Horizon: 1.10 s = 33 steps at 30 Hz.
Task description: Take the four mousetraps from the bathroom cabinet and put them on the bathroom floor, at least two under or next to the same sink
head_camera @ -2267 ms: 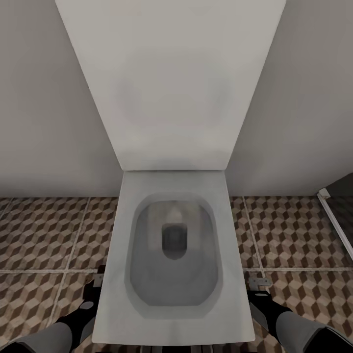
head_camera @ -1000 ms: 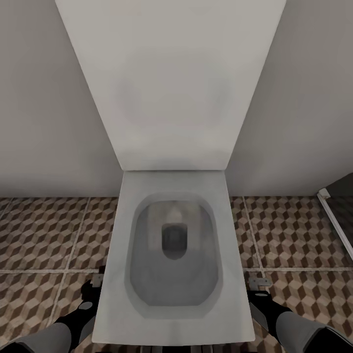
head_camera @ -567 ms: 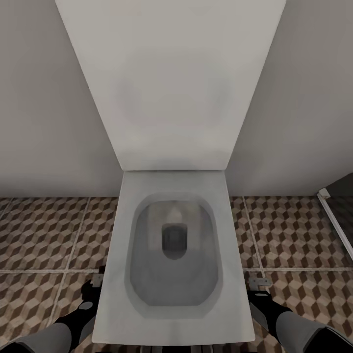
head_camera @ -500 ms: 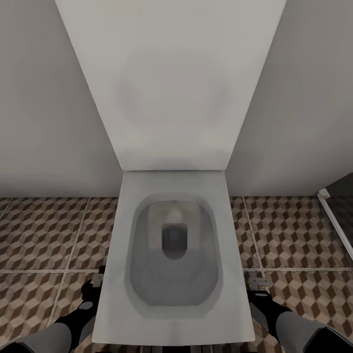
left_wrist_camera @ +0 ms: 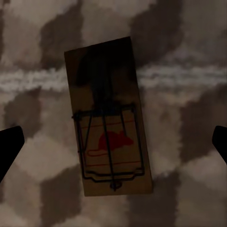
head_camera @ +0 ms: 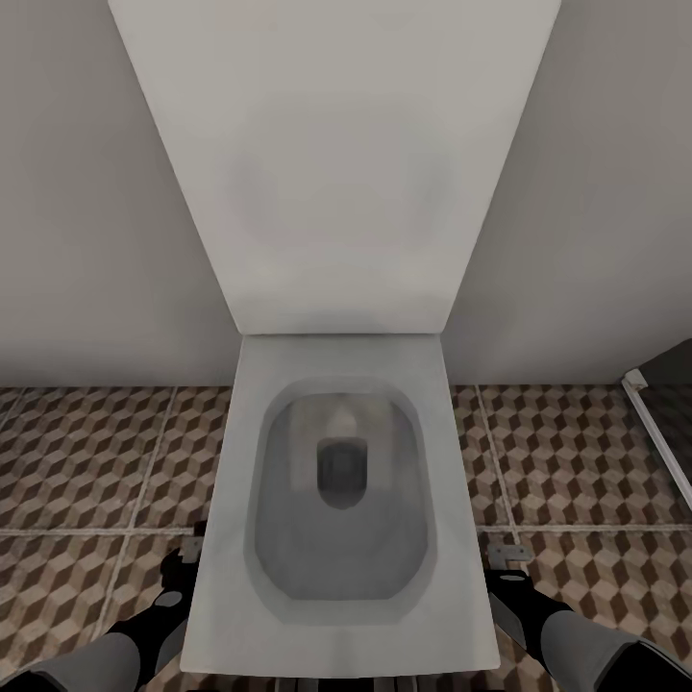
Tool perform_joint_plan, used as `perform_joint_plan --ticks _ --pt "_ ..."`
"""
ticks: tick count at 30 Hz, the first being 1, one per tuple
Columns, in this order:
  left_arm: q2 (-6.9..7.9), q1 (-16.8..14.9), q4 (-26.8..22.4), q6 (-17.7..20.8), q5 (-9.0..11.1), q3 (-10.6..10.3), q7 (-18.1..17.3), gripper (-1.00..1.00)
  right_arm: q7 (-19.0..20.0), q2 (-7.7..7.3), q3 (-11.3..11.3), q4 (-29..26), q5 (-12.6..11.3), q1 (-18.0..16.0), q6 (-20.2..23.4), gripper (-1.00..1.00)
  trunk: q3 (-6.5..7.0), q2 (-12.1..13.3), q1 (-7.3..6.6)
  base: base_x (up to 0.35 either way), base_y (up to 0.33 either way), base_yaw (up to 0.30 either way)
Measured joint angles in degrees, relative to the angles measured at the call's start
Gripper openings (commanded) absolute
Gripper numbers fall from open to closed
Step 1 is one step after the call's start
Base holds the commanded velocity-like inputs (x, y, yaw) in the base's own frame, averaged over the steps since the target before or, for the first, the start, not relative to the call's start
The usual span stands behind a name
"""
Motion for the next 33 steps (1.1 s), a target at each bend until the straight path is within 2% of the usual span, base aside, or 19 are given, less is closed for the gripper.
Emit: perform_joint_plan --ticks 9,33 --pt "-0.05 0.0 -0.2 0.6 0.6 0.6 0.0 1.00 0.0 0.00 0.0 0.0 0.0 0.0 0.0 1.00 0.00 0.0 0.03 -0.145 0.000 0.000" --pt "0.02 0.0 -0.5 0.9 0.9 1.0 -0.1 1.00 0.0 0.00 0.0 0.0 0.1 0.0 -0.1 1.00 0.00 0.0 0.04 -0.330 0.000 0.000"
